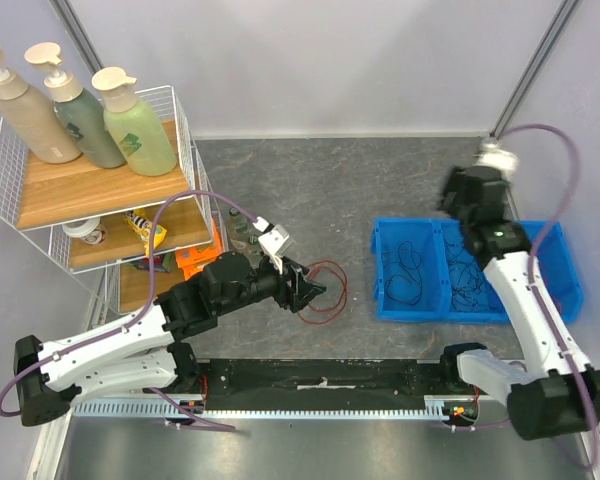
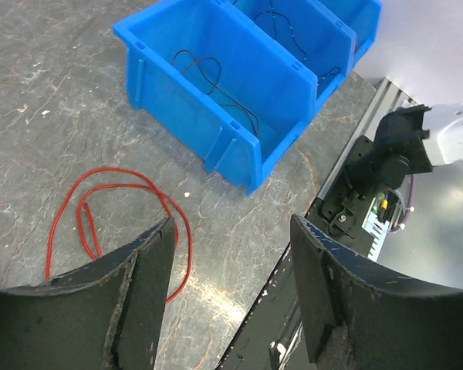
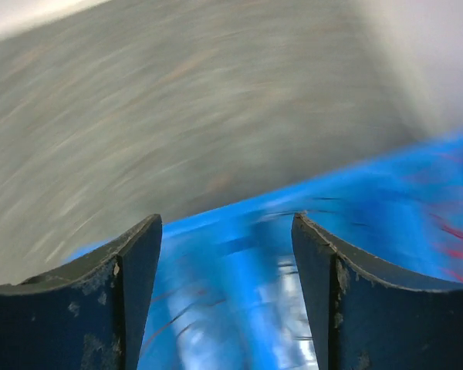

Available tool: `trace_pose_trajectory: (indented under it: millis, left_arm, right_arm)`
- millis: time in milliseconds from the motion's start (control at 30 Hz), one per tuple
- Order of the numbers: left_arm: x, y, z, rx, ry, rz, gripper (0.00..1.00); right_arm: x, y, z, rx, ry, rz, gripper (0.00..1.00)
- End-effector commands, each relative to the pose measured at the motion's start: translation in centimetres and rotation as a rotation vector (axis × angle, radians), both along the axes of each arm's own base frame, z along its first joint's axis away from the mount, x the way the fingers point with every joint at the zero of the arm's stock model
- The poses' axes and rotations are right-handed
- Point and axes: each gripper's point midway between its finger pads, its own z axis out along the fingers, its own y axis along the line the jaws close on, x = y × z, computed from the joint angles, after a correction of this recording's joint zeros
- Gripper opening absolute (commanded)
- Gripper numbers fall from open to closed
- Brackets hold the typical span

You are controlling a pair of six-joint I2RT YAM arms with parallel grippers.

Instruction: Untangle the cables

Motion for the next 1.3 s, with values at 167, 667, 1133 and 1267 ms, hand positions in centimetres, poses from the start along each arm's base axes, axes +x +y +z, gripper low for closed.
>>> trace_pose_trajectory:
  millis: [167,667,1133,1267]
  left_arm:
    - [0.3,5.1,7.1,-0.287,-0.140,0.158,0.66]
    - [-1.9,7.6,9.3,-0.388,-0.257,0.100,0.68]
    - [-1.5,7.3,8.1,-0.362,-0.219,0.121,0.68]
    - [-1.3,7.2,7.9,-0.362,-0.214,0.126,0.68]
  right_arm:
    - [-3.6,30.3,0.0,0.086,-0.055,1.193,0.79]
    - [-7.5,33.2,-18.0,0.015,0.596,0.841,0.62]
    - [-7.2,29.8,-21.3,-0.003,0.583,0.643,0.64]
    - [-7.7,29.7,-22.9,0.081,0.631,0.658,0.62]
